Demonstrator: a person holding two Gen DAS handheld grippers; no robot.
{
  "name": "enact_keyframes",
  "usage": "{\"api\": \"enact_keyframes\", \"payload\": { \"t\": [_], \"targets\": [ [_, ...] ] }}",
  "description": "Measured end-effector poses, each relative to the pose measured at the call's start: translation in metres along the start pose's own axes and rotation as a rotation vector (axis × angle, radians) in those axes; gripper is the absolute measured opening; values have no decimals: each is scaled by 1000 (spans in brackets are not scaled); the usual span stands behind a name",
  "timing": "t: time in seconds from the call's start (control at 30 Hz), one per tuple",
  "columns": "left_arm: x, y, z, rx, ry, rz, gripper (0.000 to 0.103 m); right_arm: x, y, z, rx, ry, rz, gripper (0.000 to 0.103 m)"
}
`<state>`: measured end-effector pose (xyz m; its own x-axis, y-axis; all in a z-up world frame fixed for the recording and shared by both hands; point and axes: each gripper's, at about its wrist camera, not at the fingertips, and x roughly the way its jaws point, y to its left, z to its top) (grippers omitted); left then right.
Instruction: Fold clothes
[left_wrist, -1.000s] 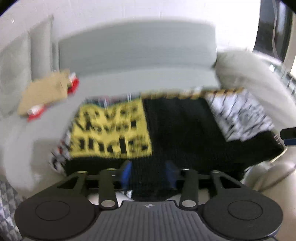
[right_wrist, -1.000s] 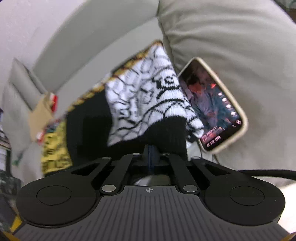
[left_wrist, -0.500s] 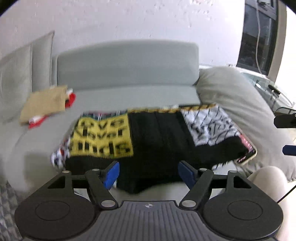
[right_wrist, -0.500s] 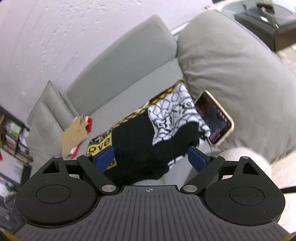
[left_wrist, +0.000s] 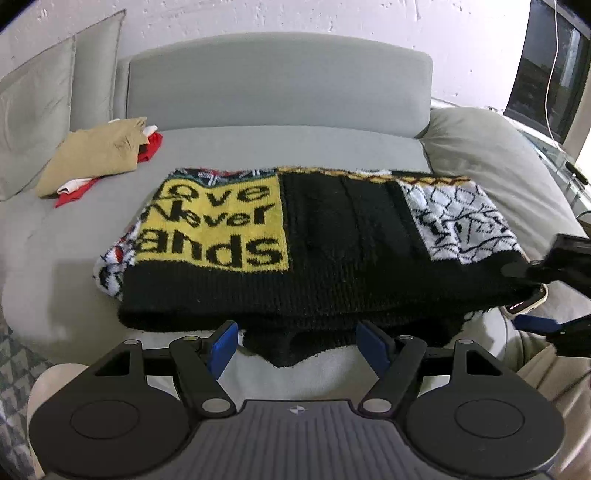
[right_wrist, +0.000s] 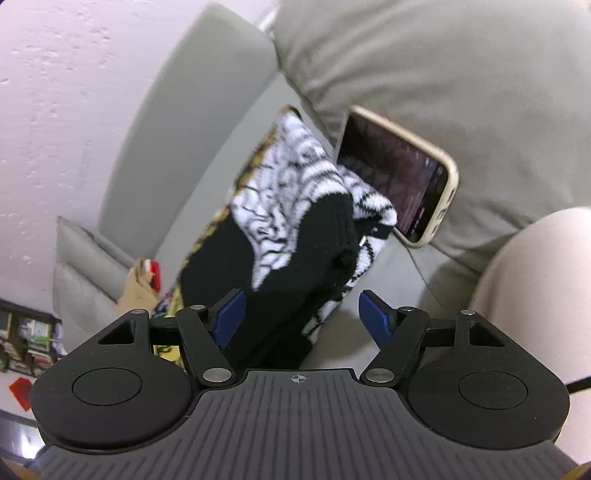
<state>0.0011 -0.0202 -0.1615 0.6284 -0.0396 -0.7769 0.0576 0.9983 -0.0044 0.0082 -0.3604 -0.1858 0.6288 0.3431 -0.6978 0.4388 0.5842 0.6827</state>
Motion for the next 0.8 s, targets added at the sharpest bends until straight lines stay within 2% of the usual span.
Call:
{"api": "enact_keyframes", "payload": {
  "t": [0.1,0.2,0.33,0.47,0.5,0.67,0.73,0.8],
  "targets": [
    [8,2,-3,6,31,-3,72,27,-8,2,31,23,-32,70],
    [13,5,-1,-7,44,7,72,41,-16,0,64,24,-23,65],
    [18,6,2,-16,54,13,72,50,-28,-2,99,-29,2,64],
    [21,6,3,-15,64,14,72,54,-24,-5,61,-121,-5,63],
    [22,7,2,-17,68,13,72,56,-25,-4,69,-133,0,63],
    [27,10,-1,-42,95,7,72,69,-34,-2,161,-183,81,82],
    [25,13,-2,-52,93,-2,72,75,-40,-1,214,-208,109,82],
    [23,19,-3,-67,84,-2,72,74,-44,0,257,-217,112,77]
  ]
}}
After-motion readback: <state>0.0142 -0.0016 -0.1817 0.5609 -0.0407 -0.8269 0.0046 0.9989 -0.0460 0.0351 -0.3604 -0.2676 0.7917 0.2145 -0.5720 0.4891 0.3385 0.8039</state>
